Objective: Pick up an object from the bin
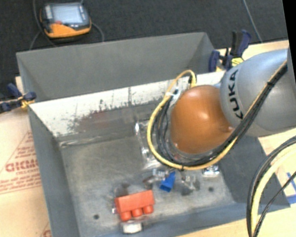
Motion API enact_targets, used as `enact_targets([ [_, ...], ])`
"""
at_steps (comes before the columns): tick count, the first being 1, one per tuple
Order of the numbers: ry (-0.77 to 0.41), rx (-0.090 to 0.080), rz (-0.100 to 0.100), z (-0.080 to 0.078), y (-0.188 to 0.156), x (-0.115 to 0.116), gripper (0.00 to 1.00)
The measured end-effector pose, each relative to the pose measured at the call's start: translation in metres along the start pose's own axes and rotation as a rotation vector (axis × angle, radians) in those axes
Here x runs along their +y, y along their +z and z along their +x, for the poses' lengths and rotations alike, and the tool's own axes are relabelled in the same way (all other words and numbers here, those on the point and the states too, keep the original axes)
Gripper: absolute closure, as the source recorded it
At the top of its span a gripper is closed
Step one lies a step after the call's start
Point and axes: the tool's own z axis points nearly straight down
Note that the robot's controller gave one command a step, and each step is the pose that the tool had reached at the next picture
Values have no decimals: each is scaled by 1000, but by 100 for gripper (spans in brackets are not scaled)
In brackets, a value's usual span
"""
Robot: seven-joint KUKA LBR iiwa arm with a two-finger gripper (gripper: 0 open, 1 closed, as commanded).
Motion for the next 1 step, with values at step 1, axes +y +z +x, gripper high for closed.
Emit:
enact_targets([
  [1,2,0,2,0,0,-1,100],
])
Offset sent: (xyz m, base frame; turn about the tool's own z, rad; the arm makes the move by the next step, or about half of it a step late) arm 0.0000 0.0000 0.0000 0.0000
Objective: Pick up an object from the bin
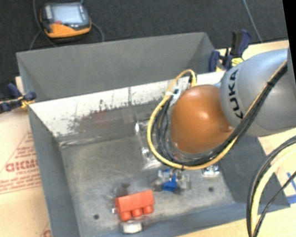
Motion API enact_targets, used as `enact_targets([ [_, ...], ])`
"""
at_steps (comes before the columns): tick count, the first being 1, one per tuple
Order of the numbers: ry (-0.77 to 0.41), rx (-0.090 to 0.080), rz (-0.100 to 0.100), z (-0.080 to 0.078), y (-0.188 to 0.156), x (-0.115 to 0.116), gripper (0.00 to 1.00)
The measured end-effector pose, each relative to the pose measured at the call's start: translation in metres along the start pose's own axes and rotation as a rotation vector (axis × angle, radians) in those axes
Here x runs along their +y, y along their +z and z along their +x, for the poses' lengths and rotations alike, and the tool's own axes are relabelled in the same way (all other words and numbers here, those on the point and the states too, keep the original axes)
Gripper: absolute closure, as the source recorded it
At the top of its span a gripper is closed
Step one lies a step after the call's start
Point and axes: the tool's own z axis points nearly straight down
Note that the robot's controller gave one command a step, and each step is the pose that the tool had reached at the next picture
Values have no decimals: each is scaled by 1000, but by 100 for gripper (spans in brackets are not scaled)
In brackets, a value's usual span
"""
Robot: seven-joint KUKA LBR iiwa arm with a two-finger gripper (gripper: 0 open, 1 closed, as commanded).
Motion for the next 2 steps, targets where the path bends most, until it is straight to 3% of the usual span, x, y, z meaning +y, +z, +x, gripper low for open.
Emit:
enact_targets([
  [1,-52,-4,9,-4,-115,-15,100],
  [2,-50,-2,7,5,-167,-17,100],
])
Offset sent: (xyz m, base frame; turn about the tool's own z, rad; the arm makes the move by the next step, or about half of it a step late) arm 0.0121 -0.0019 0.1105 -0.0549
